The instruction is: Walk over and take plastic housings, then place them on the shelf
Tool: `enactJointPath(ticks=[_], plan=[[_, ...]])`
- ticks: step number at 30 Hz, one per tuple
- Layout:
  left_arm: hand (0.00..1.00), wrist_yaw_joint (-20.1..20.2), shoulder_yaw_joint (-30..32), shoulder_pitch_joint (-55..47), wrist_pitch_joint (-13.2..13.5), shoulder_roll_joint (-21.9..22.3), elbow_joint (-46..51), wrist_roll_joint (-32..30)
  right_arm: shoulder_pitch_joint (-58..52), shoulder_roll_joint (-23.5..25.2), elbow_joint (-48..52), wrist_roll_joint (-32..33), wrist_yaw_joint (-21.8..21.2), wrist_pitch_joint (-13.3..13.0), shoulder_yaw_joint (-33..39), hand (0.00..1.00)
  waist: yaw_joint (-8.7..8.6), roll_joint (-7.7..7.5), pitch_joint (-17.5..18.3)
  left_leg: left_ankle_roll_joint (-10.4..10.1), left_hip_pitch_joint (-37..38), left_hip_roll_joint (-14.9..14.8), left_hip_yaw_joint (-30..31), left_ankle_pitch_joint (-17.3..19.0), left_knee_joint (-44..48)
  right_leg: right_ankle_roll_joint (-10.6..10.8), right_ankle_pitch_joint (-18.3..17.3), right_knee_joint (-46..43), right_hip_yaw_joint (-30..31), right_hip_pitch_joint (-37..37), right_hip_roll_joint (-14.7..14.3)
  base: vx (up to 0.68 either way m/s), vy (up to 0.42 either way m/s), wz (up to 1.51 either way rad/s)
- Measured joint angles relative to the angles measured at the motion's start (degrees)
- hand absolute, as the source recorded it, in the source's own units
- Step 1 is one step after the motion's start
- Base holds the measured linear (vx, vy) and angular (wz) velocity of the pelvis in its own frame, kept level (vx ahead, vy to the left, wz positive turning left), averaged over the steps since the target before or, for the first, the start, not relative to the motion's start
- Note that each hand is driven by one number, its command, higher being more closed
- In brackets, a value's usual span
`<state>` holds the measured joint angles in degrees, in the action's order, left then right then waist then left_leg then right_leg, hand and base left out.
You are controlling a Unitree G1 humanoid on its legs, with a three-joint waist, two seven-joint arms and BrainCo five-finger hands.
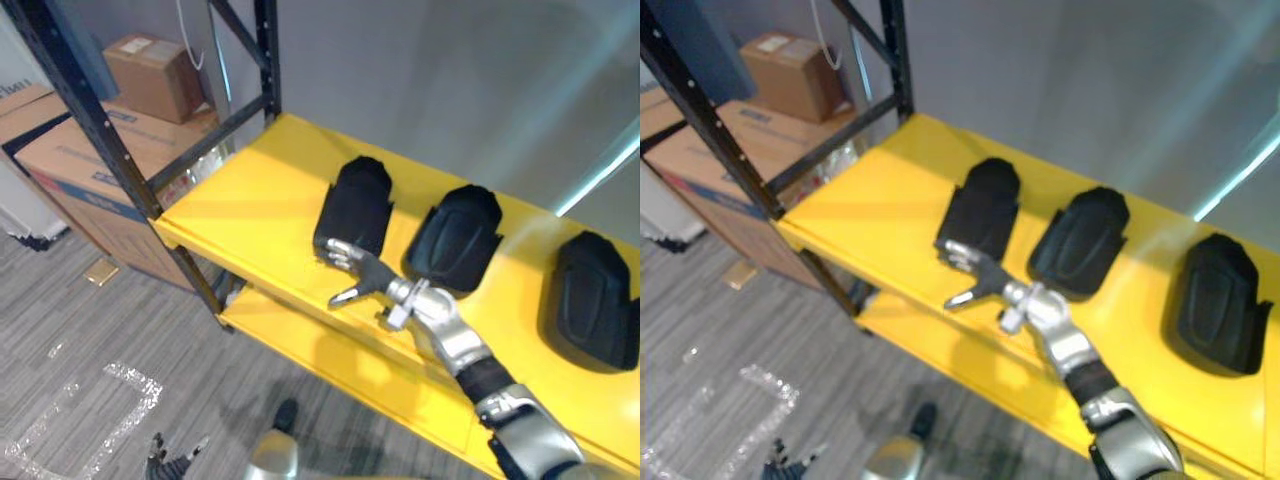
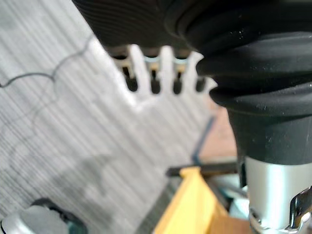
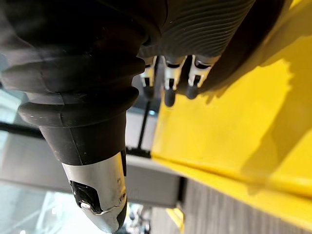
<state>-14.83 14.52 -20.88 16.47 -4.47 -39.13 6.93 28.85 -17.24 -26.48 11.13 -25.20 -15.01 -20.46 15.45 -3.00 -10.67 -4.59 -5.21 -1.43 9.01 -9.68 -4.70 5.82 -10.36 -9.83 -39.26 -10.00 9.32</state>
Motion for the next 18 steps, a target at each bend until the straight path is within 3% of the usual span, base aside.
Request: enactJointPath(ticks=[10, 14, 16, 18], plan=[[0.0, 0.4, -0.1, 0.0, 0.0, 0.0, 1.7, 1.8, 4.4, 1.4, -5.8, 1.4, -0.1, -2.7, 1.5, 0.0, 1.23, 0.83, -1.2, 0.0, 0.1, 0.0, 0.3, 0.0, 0.0, 0.2, -1.1, -1.4, -0.1, 0.4, 0.5, -0.04, -0.006, 0.01], [0.0, 0.4, -0.1, 0.1, 0.0, 0.0, 2.1, 2.0, 6.6, 1.9, -5.2, 4.5, -4.0, -2.7, 1.5, 0.0, 1.28, 0.6, -2.3, -0.1, 0.1, 0.0, 0.3, 0.0, 0.0, 0.2, -1.1, -1.4, -0.2, 0.3, 0.6, 0.0, 0.0, 0.0], [0.0, 0.4, 0.0, 0.0, 0.0, 0.0, 2.1, 2.0, 6.5, 2.3, -2.3, 5.9, -5.7, -2.5, 1.2, 0.0, 1.23, 0.58, -2.3, -0.1, 0.2, -0.1, 0.3, 0.0, 0.0, 0.4, -1.0, -1.4, -0.2, 0.1, 0.6, 0.0, 0.0, 0.0], [0.0, 0.4, 0.0, 0.1, 0.0, 0.0, 2.1, 1.9, 6.4, 3.2, 7.9, 6.1, -5.9, -2.2, 1.3, 0.0, 0.92, 0.45, -2.4, -0.1, 0.3, -0.1, 0.0, 0.0, 0.0, 0.4, -0.9, -1.1, 0.0, 0.0, 0.6, -0.01, -0.027, -0.04]])
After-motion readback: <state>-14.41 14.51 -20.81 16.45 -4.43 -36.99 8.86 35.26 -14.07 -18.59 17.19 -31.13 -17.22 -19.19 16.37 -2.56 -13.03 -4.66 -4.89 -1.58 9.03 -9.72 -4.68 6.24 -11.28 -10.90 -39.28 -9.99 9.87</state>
